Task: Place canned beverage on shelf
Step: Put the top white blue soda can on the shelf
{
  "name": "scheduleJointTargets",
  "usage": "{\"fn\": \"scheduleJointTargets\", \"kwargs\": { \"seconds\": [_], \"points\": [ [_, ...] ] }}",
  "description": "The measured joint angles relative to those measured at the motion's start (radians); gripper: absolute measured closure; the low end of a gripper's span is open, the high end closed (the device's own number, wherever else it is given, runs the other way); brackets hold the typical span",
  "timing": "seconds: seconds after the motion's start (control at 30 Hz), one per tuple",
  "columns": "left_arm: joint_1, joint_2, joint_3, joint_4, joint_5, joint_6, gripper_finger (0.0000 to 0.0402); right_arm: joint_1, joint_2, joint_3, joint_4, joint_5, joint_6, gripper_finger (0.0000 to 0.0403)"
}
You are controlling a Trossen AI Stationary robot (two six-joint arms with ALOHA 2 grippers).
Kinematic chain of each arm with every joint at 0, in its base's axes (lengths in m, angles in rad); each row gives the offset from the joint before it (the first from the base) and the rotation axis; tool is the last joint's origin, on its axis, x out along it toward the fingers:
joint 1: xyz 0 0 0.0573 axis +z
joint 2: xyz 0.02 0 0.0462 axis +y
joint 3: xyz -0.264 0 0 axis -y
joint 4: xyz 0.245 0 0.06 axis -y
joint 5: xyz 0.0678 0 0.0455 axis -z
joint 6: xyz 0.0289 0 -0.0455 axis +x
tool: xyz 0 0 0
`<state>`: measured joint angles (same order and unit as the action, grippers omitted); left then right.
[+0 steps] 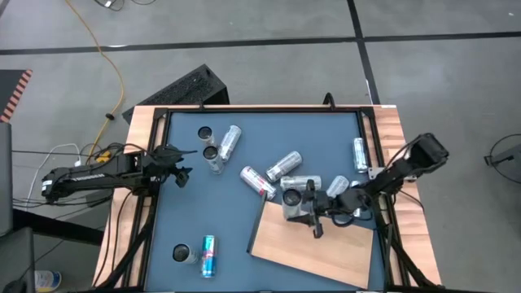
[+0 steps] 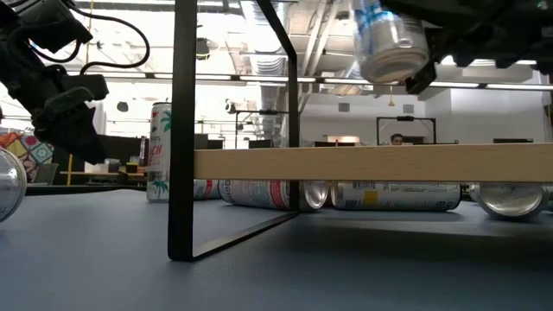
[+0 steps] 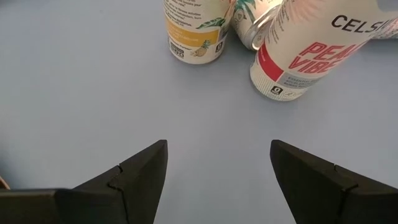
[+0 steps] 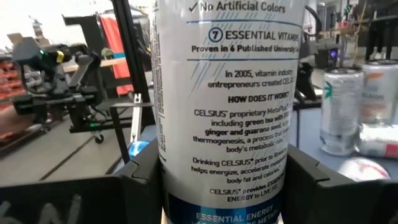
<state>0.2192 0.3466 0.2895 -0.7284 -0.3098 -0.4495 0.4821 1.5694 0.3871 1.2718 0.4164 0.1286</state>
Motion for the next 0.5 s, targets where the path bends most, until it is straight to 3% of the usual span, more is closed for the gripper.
{"fn": "scheduleJointTargets", "kwargs": {
  "seconds": [0.23,0.5],
  "points": [
    [0.000,0.000,0.000,0.000,0.000,0.000,0.0132,0.010,0.226,0.006,0.299,0.013,-0.051,0.0197],
    [0.000,0.000,0.000,0.000,0.000,0.000,0.0132,-0.006,0.381,0.135,0.282,0.092,-0.110,0.0190]
  ]
}}
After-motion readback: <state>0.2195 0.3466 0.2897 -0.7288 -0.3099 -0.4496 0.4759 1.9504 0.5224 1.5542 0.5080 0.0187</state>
